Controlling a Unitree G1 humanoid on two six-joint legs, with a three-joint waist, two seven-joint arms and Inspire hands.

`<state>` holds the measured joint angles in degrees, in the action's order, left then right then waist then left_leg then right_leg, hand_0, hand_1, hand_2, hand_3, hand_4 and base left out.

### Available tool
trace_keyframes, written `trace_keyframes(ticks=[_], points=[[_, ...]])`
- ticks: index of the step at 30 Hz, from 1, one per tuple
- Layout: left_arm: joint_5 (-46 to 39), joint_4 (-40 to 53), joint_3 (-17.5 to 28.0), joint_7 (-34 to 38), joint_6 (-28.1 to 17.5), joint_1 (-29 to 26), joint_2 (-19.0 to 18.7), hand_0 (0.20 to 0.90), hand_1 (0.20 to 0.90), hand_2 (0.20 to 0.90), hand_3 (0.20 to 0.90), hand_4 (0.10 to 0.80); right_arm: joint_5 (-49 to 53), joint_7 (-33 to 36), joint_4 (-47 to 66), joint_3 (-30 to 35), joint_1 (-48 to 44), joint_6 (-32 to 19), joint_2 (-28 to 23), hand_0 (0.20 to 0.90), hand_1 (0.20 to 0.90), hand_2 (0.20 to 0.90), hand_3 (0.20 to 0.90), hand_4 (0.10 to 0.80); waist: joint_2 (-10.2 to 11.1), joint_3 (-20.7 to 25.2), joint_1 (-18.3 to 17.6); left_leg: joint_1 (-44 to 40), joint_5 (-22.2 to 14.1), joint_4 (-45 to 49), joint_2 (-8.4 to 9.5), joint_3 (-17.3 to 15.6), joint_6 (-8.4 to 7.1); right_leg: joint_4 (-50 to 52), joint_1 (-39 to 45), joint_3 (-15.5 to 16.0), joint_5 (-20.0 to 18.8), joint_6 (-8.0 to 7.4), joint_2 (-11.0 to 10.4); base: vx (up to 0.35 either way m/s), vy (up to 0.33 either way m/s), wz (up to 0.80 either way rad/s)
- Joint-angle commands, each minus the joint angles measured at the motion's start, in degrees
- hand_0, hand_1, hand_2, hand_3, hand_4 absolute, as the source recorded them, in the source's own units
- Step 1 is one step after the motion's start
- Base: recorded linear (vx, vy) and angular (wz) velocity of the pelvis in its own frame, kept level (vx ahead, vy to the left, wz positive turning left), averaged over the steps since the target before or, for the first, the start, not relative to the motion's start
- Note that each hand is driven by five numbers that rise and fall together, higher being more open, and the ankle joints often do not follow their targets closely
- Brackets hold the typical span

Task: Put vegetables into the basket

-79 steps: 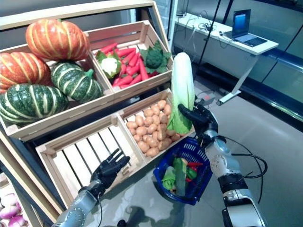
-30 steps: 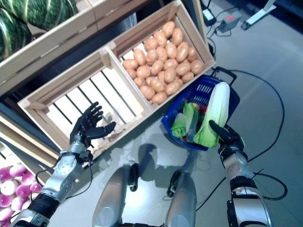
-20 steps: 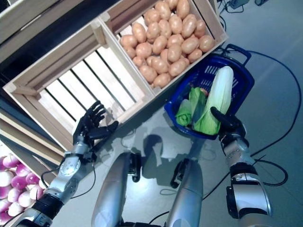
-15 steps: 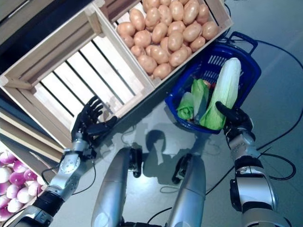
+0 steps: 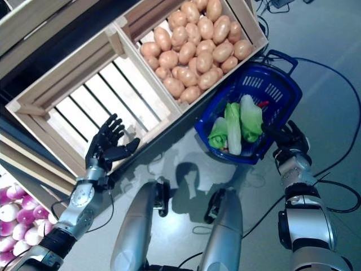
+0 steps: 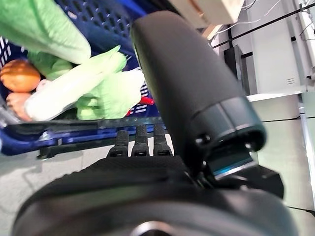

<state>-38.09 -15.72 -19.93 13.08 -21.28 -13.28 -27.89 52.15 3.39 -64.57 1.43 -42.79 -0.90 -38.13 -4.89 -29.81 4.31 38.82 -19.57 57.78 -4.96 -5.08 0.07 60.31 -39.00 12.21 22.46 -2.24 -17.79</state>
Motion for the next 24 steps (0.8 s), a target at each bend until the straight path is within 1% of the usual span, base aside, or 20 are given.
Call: trace_keyframes(ticks=[1, 3, 6, 10, 11, 12, 13, 14, 15, 17, 18, 19, 21, 22, 24], points=[[0.2, 6.2, 1.7, -1.2, -4.6, -1.2, -2.3, 0.900, 0.900, 0.900, 0.900, 0.800, -1.0, -3.7, 3.4, -1.4, -0.7, -5.4, -2.7, 0.900, 0.900, 0.900, 0.900, 0.800, 2.2, 4.7, 1.5, -8.1, -0.3, -10.4, -0.20, 0.3, 0.48, -10.3, 9.6, 1.0, -5.6, 0.48, -0.3, 0.069, -0.021, -0.05], [0.1, 6.4, 2.0, -1.9, -3.9, -0.8, -2.4, 0.900, 0.900, 0.900, 0.900, 0.800, -1.3, -4.7, 4.3, -1.5, 0.5, -5.5, -2.0, 0.900, 0.900, 0.900, 0.900, 0.800, 2.8, 5.8, 1.8, -11.4, 1.7, -15.1, -0.45, 0.1, 0.11, -15.3, 13.6, 2.6, -7.3, 0.36, 0.1, 0.106, -0.022, -0.04], [0.5, 7.1, 2.4, -2.4, -2.6, -0.1, -2.4, 0.900, 0.900, 0.900, 0.900, 0.800, -0.7, -5.9, 6.0, -1.9, 2.6, -6.0, -0.5, 0.900, 0.900, 0.900, 0.900, 0.800, 3.5, 7.6, 2.2, -17.1, 4.6, -22.7, -0.79, -0.3, -0.62, -24.2, 20.4, 4.5, -9.8, 0.06, 1.6, 0.101, -0.024, -0.03], [0.8, 7.5, 3.4, -4.2, 0.7, 2.0, -1.9, 0.900, 0.900, 0.900, 0.900, 0.800, 2.0, -7.8, 11.5, -2.0, 7.5, -5.3, 3.1, 0.900, 0.900, 0.900, 0.900, 0.800, 5.2, 11.8, 2.1, -25.4, 9.2, -34.1, -1.17, -1.6, -1.69, -37.4, 29.4, 5.7, -13.3, -0.75, 4.7, 0.115, -0.036, -0.09], [1.1, 7.6, 3.6, -4.7, 1.7, 2.7, -1.6, 0.900, 0.900, 0.900, 0.900, 0.800, 2.4, -8.3, 13.5, -2.1, 9.7, -5.4, 4.8, 0.900, 0.900, 0.900, 0.900, 0.800, 5.8, 13.3, 1.9, -27.1, 11.1, -37.1, -1.04, -2.5, -1.53, -41.9, 31.8, 6.2, -15.0, -0.55, 5.6, 0.136, -0.037, -0.10], [1.6, 7.7, 3.8, -5.4, 2.5, 3.5, -1.4, 0.900, 0.900, 0.900, 0.900, 0.800, 2.7, -8.3, 15.5, -2.3, 11.7, -5.6, 6.2, 0.900, 0.900, 0.900, 0.900, 0.800, 6.3, 14.5, 1.8, -29.2, 11.6, -39.5, -0.96, -2.8, -1.67, -44.9, 34.2, 6.2, -15.6, -0.73, 6.4, 0.124, -0.035, -0.15], [1.9, 7.7, 3.9, -5.7, 3.0, 3.9, -1.4, 0.900, 0.900, 0.900, 0.900, 0.800, 2.7, -8.2, 16.5, -2.4, 12.5, -5.7, 6.8, 0.900, 0.900, 0.900, 0.900, 0.800, 6.5, 15.1, 1.8, -30.1, 11.8, -40.5, -0.94, -3.0, -1.72, -46.1, 35.2, 6.2, -15.8, -0.80, 6.7, 0.214, -0.028, -0.14], [3.0, 7.1, 3.8, -6.3, 3.8, 5.2, -0.7, 0.900, 0.900, 0.900, 0.900, 0.800, 3.5, -7.0, 20.4, -3.4, 15.2, -6.4, 9.6, 0.900, 0.900, 0.900, 0.900, 0.800, 6.9, 16.9, 1.4, -33.0, 12.5, -43.6, -0.86, -3.8, -1.77, -49.4, 37.9, 6.0, -16.7, -1.02, 7.6, 0.148, -0.012, -0.08], [3.2, 7.0, 3.7, -6.4, 3.9, 5.4, -0.6, 0.900, 0.900, 0.900, 0.900, 0.800, 3.7, -6.8, 20.9, -3.5, 15.5, -6.4, 10.0, 0.900, 0.900, 0.900, 0.900, 0.800, 7.0, 17.0, 1.3, -33.4, 12.6, -44.1, -0.84, -3.9, -1.77, -49.8, 38.3, 6.0, -16.8, -1.04, 7.7, 0.150, -0.003, -0.07], [4.9, 5.5, 3.5, -6.8, 4.5, 7.4, 0.7, 0.900, 0.900, 0.900, 0.900, 0.800, 3.0, -6.0, 26.1, -4.7, 20.3, -7.3, 14.2, 0.900, 0.900, 0.900, 0.900, 0.800, 7.3, 19.4, 0.5, -37.0, 14.2, -49.2, -0.71, -4.9, -1.86, -54.1, 41.0, 5.5, -18.6, -1.54, 8.7, 0.092, 0.027, -0.10], [5.2, 4.9, 3.3, -7.0, 4.6, 8.0, 1.3, 0.900, 0.900, 0.900, 0.900, 0.800, 2.7, -6.1, 27.6, -5.4, 21.6, -6.6, 15.6, 0.900, 0.900, 0.900, 0.900, 0.800, 7.3, 20.0, 0.3, -38.1, 14.9, -50.9, -0.60, -5.1, -1.93, -55.5, 41.7, 5.1, -19.3, -1.74, 8.9, 0.082, 0.053, -0.16], [6.1, 4.1, 3.0, -7.3, 4.4, 8.9, 2.3, 0.900, 0.900, 0.900, 0.900, 0.800, 2.1, -5.7, 30.0, -7.0, 23.6, -6.6, 17.5, 0.900, 0.900, 0.900, 0.900, 0.800, 7.2, 20.8, -0.1, -39.8, 15.7, -53.3, -0.48, -5.5, -1.92, -57.0, 42.7, 4.6, -20.0, -1.87, 9.3, 0.050, 0.048, -0.16], [7.1, 2.7, 2.6, -7.7, 3.6, 10.2, 3.4, 0.900, 0.900, 0.900, 0.900, 0.800, 1.7, -6.2, 32.2, -8.7, 25.9, -6.5, 19.6, 0.900, 0.900, 0.900, 0.900, 0.800, 7.1, 21.8, -0.5, -41.8, 16.6, -56.4, -0.49, -5.6, -1.90, -58.8, 43.7, 4.1, -20.8, -1.99, 9.7, 0.065, 0.047, -0.15], [7.6, 1.2, 2.3, -7.9, 2.8, 11.0, 4.2, 0.900, 0.900, 0.900, 0.900, 0.800, 1.8, -6.4, 33.7, -9.9, 27.9, -7.0, 21.4, 0.900, 0.900, 0.900, 0.900, 0.800, 6.9, 22.5, -0.9, -43.2, 17.3, -58.8, -0.45, -5.6, -1.91, -60.1, 44.4, 3.7, -21.4, -2.14, 9.9, 0.067, 0.045, -0.17], [9.0, -1.4, 1.9, -7.4, 2.6, 11.9, 5.8, 0.900, 0.900, 0.900, 0.900, 0.800, 0.6, -7.5, 35.5, -11.9, 31.1, -8.1, 24.3, 0.900, 0.900, 0.900, 0.900, 0.800, 6.6, 23.5, -1.3, -44.8, 18.8, -62.5, -0.47, -5.3, -2.19, -62.4, 45.4, 3.3, -22.5, -2.53, 10.3, 0.032, 0.026, -0.21]])
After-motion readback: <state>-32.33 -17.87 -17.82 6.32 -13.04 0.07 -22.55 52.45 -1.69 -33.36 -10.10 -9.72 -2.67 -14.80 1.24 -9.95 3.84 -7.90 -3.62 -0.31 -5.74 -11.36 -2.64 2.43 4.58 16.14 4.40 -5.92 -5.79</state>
